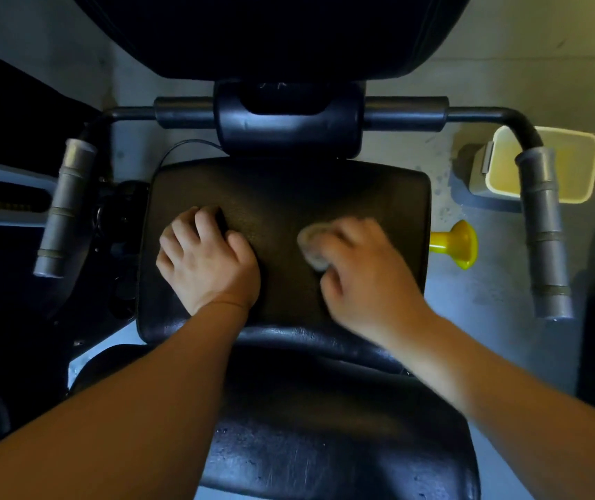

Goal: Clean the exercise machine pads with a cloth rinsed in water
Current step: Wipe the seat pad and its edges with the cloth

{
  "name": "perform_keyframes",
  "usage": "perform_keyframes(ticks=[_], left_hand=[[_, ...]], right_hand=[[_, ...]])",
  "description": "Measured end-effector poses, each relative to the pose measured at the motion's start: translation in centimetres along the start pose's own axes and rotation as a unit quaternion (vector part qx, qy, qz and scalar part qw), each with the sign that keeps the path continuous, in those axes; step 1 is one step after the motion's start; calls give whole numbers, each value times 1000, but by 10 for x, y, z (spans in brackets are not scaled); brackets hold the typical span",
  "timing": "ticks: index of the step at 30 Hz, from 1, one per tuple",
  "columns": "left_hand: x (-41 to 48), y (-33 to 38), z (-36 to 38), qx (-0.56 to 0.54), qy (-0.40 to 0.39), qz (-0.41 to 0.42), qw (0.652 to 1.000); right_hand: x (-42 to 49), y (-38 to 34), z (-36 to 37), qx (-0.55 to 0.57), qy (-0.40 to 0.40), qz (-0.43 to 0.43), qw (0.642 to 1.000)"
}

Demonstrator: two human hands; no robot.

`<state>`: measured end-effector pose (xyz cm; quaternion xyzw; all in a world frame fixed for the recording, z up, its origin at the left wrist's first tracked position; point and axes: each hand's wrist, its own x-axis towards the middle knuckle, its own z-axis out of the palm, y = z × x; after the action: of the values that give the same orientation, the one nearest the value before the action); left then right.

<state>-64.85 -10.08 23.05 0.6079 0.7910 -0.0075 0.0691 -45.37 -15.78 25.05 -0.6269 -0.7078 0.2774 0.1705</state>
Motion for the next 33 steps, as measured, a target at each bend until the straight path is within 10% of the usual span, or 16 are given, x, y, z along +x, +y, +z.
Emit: perform_keyframes(ticks=[6,11,19,33], left_hand=[[1,1,-3,1,-3,0,1000],[-2,2,-4,6,-7,-2,1000],[-4,3,-10,5,-13,-3,1000],[-32,22,-20,-26,-75,34,996]], right_hand=[[-52,-16,-5,28,-82,-82,993],[-10,20,-8,-19,41,58,997],[-98,-17,2,-1,-87,-152,984],[-129,11,-15,-26,-57,-120,991]])
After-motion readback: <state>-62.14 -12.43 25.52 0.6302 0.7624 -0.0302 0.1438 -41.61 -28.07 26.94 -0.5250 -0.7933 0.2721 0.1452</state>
